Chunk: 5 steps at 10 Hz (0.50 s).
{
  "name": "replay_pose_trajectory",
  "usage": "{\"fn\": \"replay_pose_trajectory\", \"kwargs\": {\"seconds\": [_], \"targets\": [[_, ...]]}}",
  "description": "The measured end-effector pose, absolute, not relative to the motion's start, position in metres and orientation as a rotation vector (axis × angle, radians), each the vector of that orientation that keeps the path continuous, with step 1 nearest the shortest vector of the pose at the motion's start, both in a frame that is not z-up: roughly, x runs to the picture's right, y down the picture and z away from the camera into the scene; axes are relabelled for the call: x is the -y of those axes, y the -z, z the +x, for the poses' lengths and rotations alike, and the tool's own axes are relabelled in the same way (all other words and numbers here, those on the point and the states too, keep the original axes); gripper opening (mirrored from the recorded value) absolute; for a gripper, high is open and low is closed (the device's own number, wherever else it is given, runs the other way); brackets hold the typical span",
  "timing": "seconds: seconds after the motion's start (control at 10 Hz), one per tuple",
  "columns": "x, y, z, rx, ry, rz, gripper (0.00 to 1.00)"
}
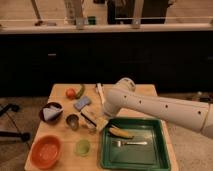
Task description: Place eraser in table surface
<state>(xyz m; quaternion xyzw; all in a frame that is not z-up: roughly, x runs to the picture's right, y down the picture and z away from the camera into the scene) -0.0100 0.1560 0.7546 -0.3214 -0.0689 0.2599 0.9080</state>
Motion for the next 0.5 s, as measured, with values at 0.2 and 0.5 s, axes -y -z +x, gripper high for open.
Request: {"fn": "replay_pose_trajectory", "kwargs": {"seconds": [0.2,0.5], "targets": [[-0.160,-0.760,-0.020,0.123,-0.534,-0.673,0.80],[-0.162,-0.766,-0.024,0.082,-0.552,-0.668,0.80]]}}
